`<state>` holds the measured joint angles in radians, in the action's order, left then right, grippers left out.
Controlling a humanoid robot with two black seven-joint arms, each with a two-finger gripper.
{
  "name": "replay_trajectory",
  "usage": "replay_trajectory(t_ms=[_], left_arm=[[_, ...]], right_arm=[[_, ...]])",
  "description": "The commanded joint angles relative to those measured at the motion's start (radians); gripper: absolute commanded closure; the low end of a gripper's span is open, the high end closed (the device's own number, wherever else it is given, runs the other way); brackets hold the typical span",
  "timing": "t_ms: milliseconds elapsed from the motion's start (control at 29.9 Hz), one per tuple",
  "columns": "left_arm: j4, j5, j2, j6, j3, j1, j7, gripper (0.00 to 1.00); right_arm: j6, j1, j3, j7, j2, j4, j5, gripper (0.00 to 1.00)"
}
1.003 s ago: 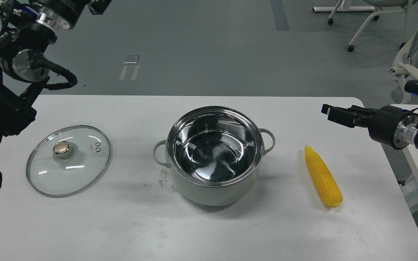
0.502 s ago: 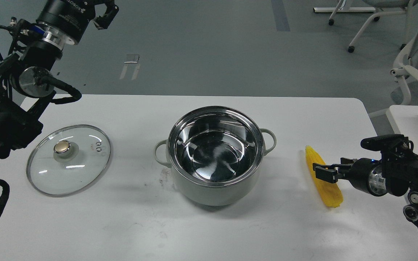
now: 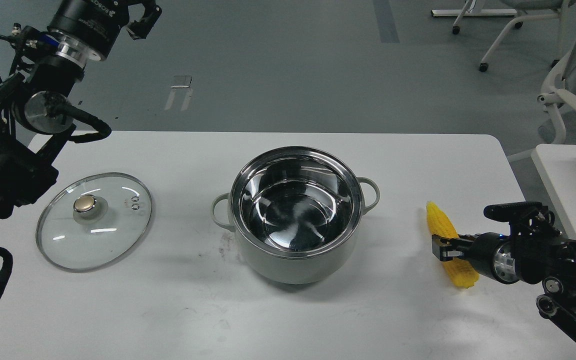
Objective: Open pot and put corn in
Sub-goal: 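Grasp the yellow corn cob with the right gripper and lift it, then carry the corn over the pot and lower it inside with the right gripper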
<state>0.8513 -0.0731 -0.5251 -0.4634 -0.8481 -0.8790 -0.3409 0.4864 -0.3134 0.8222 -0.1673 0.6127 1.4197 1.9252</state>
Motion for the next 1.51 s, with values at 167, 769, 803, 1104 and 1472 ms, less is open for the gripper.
replay_trajectory(t_ms=[167, 769, 803, 1104, 1472], left_arm=[[0.003, 0.001, -0.010, 0.002, 0.000, -0.006, 0.000, 0.02], [0.057, -0.007, -0.015, 0.029, 0.000, -0.006, 0.003, 0.02], [0.057, -0.007, -0.015, 0.029, 0.000, -0.006, 0.003, 0.02], [0.057, -0.007, -0.013, 0.028, 0.000, -0.006, 0.003, 0.02], [0.057, -0.007, -0.012, 0.025, 0.000, -0.015, 0.003, 0.02]], right_arm=[[-0.006, -0.015, 0.256, 0.012, 0.009, 0.085, -0.026, 1.00], [0.000, -0.392, -0.113, -0.006, -0.484, -0.014, -0.055, 1.00], [0.000, -0.397, -0.126, -0.006, -0.484, -0.024, -0.055, 1.00], [-0.003, -0.398, -0.146, -0.006, -0.479, -0.054, -0.057, 0.52], [0.000, -0.389, -0.149, 0.002, -0.476, -0.045, -0.061, 0.01]])
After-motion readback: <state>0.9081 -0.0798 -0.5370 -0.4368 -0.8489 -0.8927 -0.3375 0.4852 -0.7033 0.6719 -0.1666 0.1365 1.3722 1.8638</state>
